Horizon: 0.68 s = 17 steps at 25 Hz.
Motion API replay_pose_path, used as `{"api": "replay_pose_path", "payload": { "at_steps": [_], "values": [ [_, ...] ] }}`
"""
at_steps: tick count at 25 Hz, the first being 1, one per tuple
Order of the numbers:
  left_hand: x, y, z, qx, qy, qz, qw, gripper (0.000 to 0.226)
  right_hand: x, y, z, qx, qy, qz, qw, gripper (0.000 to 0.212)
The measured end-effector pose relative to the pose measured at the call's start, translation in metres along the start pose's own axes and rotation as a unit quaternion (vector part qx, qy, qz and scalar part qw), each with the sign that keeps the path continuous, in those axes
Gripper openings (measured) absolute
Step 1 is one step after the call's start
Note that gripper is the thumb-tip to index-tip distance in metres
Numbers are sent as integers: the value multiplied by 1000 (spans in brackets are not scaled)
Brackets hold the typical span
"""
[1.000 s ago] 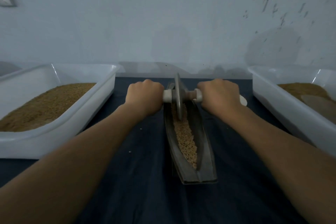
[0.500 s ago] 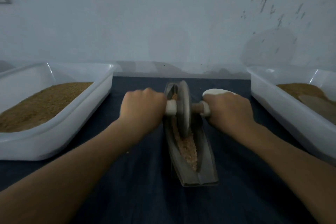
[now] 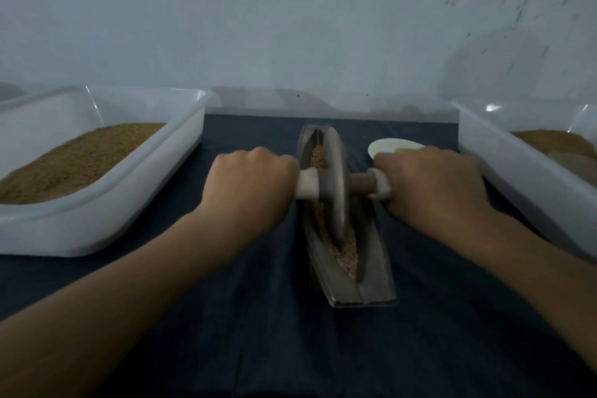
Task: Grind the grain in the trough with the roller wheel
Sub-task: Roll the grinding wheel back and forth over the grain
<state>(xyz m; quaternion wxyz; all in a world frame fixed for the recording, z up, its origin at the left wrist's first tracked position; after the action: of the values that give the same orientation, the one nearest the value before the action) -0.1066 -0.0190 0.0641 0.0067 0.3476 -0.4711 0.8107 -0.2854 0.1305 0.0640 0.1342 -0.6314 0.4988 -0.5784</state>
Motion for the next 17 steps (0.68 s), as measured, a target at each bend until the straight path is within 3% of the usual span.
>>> {"api": "replay_pose_path", "payload": {
  "at_steps": [2,5,7,9,12,14,17],
  "values": [
    [26,19,4,-9,-55,33,998,11,33,11,2,1,50,63,997,23],
    [58,29,15,-23,-50,116,992,12,56,29,-5,38,83,140,986,17],
    [45,22,22,-33,-33,130,990,13,37,22,-7,29,66,108,992,20],
    [18,16,23,-39,-20,107,993,13,8,12,-6,-9,25,23,999,29],
    [-13,3,17,1,19,27,999,42,-18,0,-6,16,-4,-51,999,34],
    [-9,7,14,34,-4,21,999,42,-10,11,-3,10,6,-33,999,32],
    [33,17,13,39,-50,37,997,9,35,29,-3,41,81,71,993,23]
  ]
}}
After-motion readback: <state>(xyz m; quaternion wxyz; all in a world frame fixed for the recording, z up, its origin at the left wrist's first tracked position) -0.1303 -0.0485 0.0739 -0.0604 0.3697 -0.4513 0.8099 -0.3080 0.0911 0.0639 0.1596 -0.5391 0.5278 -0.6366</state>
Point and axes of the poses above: each hand's wrist, its own x-axis towards the middle knuckle, its own y-axis out of the palm, z = x × y, the point moved 3 cm from there along x, towards the middle knuckle, and after that the axes turned 1 degree about -z, right-handed, at the moved point
